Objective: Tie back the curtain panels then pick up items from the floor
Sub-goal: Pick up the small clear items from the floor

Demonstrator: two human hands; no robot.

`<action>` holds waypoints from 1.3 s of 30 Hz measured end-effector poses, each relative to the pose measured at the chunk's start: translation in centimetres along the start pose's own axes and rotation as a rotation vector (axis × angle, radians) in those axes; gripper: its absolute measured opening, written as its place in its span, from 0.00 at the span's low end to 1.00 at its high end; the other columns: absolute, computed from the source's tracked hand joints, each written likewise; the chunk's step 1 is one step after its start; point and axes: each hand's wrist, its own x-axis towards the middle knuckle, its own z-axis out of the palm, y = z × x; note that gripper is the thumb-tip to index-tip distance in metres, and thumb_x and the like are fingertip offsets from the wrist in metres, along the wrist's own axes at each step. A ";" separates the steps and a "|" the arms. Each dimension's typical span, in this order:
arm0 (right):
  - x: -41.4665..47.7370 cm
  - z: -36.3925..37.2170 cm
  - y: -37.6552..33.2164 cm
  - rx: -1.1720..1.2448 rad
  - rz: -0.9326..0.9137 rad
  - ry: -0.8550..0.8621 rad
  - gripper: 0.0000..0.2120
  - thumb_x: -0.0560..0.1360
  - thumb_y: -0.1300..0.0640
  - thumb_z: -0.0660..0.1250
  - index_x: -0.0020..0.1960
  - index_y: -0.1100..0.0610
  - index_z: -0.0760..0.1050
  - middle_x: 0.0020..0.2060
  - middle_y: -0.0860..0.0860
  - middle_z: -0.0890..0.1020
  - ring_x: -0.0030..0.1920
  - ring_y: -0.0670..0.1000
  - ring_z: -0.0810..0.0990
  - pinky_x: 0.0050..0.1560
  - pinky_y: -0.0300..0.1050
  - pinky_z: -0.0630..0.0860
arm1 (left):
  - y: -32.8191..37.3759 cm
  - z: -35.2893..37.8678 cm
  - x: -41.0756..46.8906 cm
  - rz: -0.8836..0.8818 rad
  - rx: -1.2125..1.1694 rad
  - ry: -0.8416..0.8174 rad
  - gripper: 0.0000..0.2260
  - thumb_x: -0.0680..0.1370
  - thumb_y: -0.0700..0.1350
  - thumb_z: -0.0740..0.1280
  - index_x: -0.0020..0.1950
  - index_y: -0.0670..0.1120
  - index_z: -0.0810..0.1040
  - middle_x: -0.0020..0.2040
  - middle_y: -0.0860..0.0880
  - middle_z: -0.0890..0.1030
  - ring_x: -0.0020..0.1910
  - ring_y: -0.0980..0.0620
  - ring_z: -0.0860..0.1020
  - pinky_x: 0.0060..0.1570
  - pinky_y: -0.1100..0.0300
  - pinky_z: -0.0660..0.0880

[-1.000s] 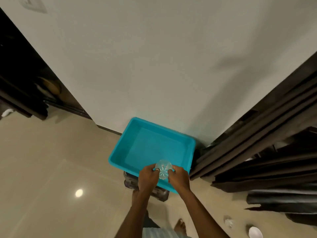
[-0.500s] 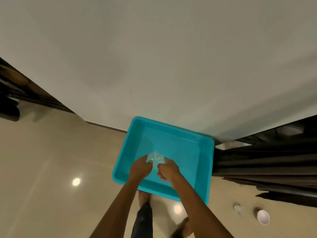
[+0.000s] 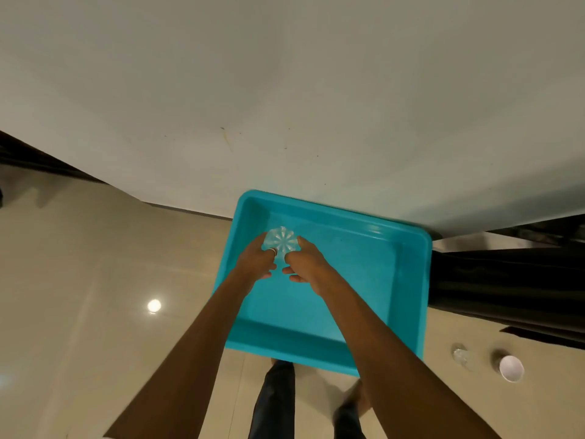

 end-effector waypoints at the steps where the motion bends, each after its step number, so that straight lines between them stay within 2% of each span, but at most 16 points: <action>1: 0.4 0.2 -0.1 0.005 0.003 -0.012 0.18 0.79 0.60 0.60 0.65 0.44 0.69 0.49 0.49 0.81 0.47 0.51 0.86 0.50 0.48 0.83 | -0.1 -0.1 0.5 -0.002 -0.001 0.003 0.12 0.82 0.45 0.61 0.57 0.63 0.70 0.45 0.56 0.79 0.40 0.53 0.81 0.39 0.59 0.79; 3: 1.3 0.6 -0.1 0.016 0.011 -0.018 0.14 0.79 0.59 0.60 0.60 0.43 0.68 0.50 0.49 0.81 0.50 0.52 0.86 0.51 0.48 0.82 | -0.4 -0.2 1.3 -0.004 0.004 -0.006 0.11 0.81 0.45 0.61 0.57 0.64 0.70 0.45 0.57 0.79 0.41 0.53 0.81 0.40 0.59 0.79; 8: 3.2 1.2 0.1 0.033 0.015 -0.005 0.11 0.81 0.56 0.61 0.61 0.45 0.70 0.56 0.52 0.82 0.54 0.53 0.85 0.53 0.50 0.83 | -0.4 -0.3 2.8 -0.004 0.010 -0.051 0.09 0.82 0.48 0.62 0.59 0.61 0.69 0.47 0.56 0.78 0.44 0.52 0.81 0.41 0.58 0.80; 12: 3.8 1.5 -0.1 0.052 0.019 0.011 0.21 0.80 0.58 0.61 0.70 0.43 0.68 0.59 0.53 0.81 0.57 0.54 0.83 0.53 0.50 0.84 | 0.0 -0.2 3.7 -0.021 -0.045 -0.079 0.10 0.82 0.46 0.64 0.62 0.55 0.69 0.55 0.48 0.79 0.49 0.47 0.81 0.53 0.50 0.80; 15: 3.5 1.5 0.0 0.075 0.016 0.018 0.24 0.79 0.60 0.61 0.71 0.41 0.66 0.59 0.53 0.81 0.57 0.55 0.83 0.54 0.52 0.84 | 0.5 -0.5 3.4 -0.007 -0.067 -0.119 0.13 0.81 0.44 0.65 0.63 0.55 0.68 0.59 0.45 0.79 0.57 0.45 0.81 0.57 0.49 0.80; 17: 3.0 1.5 0.2 0.099 -0.010 0.025 0.27 0.79 0.62 0.61 0.74 0.41 0.65 0.62 0.50 0.79 0.59 0.56 0.82 0.52 0.52 0.84 | 0.6 -0.6 3.1 0.001 -0.082 -0.148 0.15 0.81 0.41 0.65 0.64 0.55 0.67 0.61 0.44 0.79 0.61 0.45 0.79 0.59 0.48 0.79; 20: 2.2 1.3 0.5 0.153 -0.032 0.075 0.33 0.79 0.64 0.61 0.80 0.44 0.59 0.67 0.48 0.74 0.61 0.57 0.81 0.48 0.49 0.82 | 0.6 -0.5 2.7 -0.017 -0.096 -0.165 0.18 0.80 0.40 0.66 0.66 0.54 0.66 0.62 0.45 0.79 0.61 0.46 0.79 0.60 0.47 0.79; 23: 1.4 0.9 0.7 0.167 -0.016 0.102 0.34 0.80 0.64 0.61 0.82 0.48 0.55 0.72 0.52 0.72 0.62 0.57 0.81 0.53 0.52 0.83 | 0.4 0.1 2.2 -0.092 -0.065 -0.082 0.30 0.80 0.46 0.68 0.79 0.49 0.58 0.62 0.45 0.77 0.59 0.44 0.80 0.55 0.49 0.81; 24: 1.1 0.6 0.8 0.170 -0.006 0.107 0.33 0.80 0.63 0.61 0.82 0.49 0.55 0.72 0.53 0.73 0.61 0.57 0.81 0.55 0.53 0.83 | 0.4 0.3 1.9 -0.124 -0.024 -0.039 0.32 0.80 0.48 0.68 0.80 0.47 0.57 0.63 0.44 0.77 0.58 0.42 0.81 0.55 0.48 0.81; 26: 0.4 0.2 0.8 0.186 0.013 0.118 0.32 0.80 0.63 0.61 0.81 0.50 0.57 0.67 0.52 0.76 0.59 0.57 0.83 0.57 0.53 0.83 | 0.2 0.5 1.3 -0.162 0.032 0.029 0.29 0.79 0.52 0.68 0.76 0.44 0.62 0.64 0.42 0.77 0.57 0.40 0.82 0.58 0.45 0.80; 29: -1.1 -0.6 0.8 0.204 0.031 0.134 0.28 0.80 0.61 0.61 0.79 0.53 0.62 0.49 0.48 0.79 0.57 0.57 0.84 0.53 0.51 0.82 | 0.0 0.8 -0.4 -0.145 0.067 0.050 0.22 0.78 0.55 0.67 0.66 0.43 0.74 0.60 0.41 0.80 0.56 0.41 0.83 0.60 0.45 0.80; 31: -2.4 -1.1 1.1 0.198 0.034 0.138 0.25 0.81 0.59 0.62 0.78 0.53 0.63 0.53 0.51 0.80 0.54 0.56 0.85 0.49 0.48 0.82 | 0.2 1.2 -2.0 -0.088 0.104 0.016 0.14 0.78 0.55 0.66 0.48 0.44 0.78 0.49 0.42 0.82 0.55 0.40 0.84 0.59 0.43 0.80; 33: -3.8 -1.9 1.8 0.186 0.036 0.149 0.24 0.81 0.58 0.63 0.76 0.54 0.65 0.59 0.54 0.80 0.52 0.54 0.86 0.46 0.45 0.81 | 0.6 2.1 -3.8 -0.050 0.104 -0.004 0.14 0.79 0.54 0.65 0.39 0.46 0.75 0.42 0.43 0.80 0.52 0.38 0.84 0.57 0.43 0.80; 39: -8.1 -4.1 5.8 0.214 0.042 0.217 0.16 0.82 0.53 0.63 0.68 0.57 0.73 0.53 0.57 0.85 0.44 0.53 0.86 0.40 0.44 0.79 | 1.4 6.4 -9.7 -0.013 0.039 -0.051 0.10 0.78 0.49 0.64 0.39 0.49 0.79 0.45 0.44 0.85 0.50 0.41 0.85 0.53 0.49 0.81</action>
